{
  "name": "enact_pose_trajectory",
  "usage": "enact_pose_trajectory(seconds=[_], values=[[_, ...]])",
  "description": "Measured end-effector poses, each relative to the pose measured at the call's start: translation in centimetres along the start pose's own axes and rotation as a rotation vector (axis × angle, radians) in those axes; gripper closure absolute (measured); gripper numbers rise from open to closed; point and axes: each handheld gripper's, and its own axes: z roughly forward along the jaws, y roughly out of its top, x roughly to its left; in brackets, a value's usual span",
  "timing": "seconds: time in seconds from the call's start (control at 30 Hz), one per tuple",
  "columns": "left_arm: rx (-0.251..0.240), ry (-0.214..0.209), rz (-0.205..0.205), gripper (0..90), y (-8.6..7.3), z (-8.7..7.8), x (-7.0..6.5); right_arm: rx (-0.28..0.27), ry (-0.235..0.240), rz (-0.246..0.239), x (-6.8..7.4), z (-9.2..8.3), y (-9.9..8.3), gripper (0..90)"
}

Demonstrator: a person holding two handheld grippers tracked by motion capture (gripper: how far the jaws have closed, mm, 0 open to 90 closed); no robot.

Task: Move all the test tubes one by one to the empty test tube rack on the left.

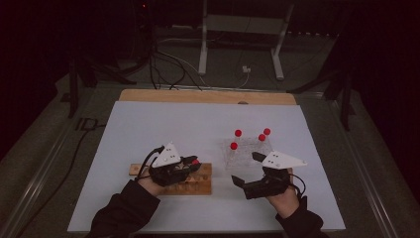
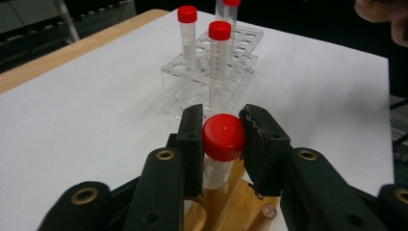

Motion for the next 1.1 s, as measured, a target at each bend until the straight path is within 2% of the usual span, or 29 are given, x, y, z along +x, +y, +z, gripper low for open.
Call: enact_pose_trajectory(seconds=[0.1,0.17,0.23,0.33,0.37,0.47,0.6,0.67,0.83,1.1], values=[[-0.018,0.001,0.001,55.5,0.3,-0.5,-0.2,-0.006,-0.007,0.001,-0.4,-0.3,0.3,0.0],[-0.048,-0.003,0.000,45.4,0.4,-1.1,-0.3,-0.009,-0.010,0.006,-0.7,-0.3,0.5,0.0],[-0.066,-0.002,0.007,33.2,0.6,-1.7,-0.4,-0.009,-0.011,0.011,-1.1,-0.2,0.6,0.0],[-0.062,-0.016,0.014,16.8,0.8,-2.4,-0.7,0.000,-0.015,0.013,-1.6,0.2,0.6,0.0],[-0.062,-0.020,0.010,15.2,0.8,-2.6,-0.8,0.003,-0.020,0.013,-1.7,0.4,0.6,0.6],[-0.049,-0.048,-0.005,2.2,0.8,-3.0,-0.8,0.005,-0.050,0.020,-2.2,1.1,0.5,5.1],[-0.058,-0.062,-0.007,1.5,0.4,-3.6,-0.8,0.033,-0.071,0.021,-2.8,2.5,0.2,8.3],[-0.063,-0.066,-0.008,1.4,0.3,-3.8,-0.7,0.042,-0.085,0.017,-3.0,3.2,-0.1,15.4],[-0.064,-0.080,0.001,1.4,0.2,-4.2,-0.9,0.071,-0.113,0.019,-3.5,4.7,-0.7,21.8],[-0.061,-0.087,0.017,1.4,0.2,-4.2,-1.0,0.117,-0.134,0.015,-4.1,6.1,-1.0,42.0]])
